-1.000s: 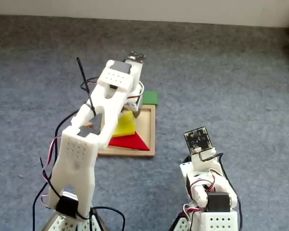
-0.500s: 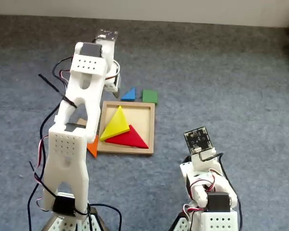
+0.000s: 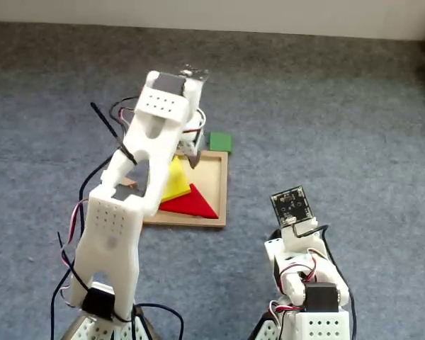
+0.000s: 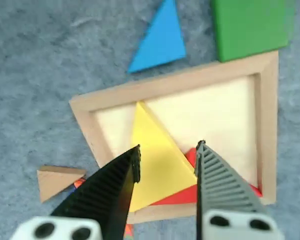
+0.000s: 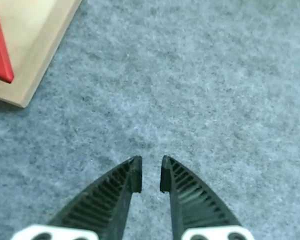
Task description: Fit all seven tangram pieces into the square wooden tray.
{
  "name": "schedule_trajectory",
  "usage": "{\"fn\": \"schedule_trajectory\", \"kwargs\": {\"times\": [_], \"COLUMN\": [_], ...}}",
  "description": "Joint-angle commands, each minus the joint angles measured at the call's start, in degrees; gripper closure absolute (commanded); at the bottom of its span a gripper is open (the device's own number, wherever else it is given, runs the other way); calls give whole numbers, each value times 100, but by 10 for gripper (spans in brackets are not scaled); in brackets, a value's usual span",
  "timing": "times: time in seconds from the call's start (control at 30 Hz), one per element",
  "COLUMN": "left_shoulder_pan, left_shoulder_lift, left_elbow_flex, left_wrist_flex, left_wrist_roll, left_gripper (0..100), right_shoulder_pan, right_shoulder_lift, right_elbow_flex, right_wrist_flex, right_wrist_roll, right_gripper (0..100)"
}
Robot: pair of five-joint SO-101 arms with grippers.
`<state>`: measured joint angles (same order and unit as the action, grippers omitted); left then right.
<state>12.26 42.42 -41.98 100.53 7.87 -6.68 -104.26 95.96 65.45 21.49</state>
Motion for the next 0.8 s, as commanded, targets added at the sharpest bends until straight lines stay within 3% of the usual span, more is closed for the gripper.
{"fn": "schedule_trajectory", "kwargs": {"times": [0.0,0.3,0.43,0.77], "left_shoulder_pan": [382,620,444,-303], "left_shoulder_lift": [-1103,-2053,-1938,-1130], "left_elbow_flex": [629,2563,3081,2809], "left_wrist_flex": [62,-9,-703,-1969], "left_wrist_roll": [-18,-519,-800,-862], "left_gripper": [811,811,811,812], "right_shoulder_pan": [127,127,127,127], "right_shoulder_lift": [-92,-92,-92,-92], "right_elbow_flex": [664,664,664,664], "right_wrist_flex": [-215,-215,-215,-215], "right_wrist_roll": [70,70,70,70], "right_gripper": [922,922,922,922]}}
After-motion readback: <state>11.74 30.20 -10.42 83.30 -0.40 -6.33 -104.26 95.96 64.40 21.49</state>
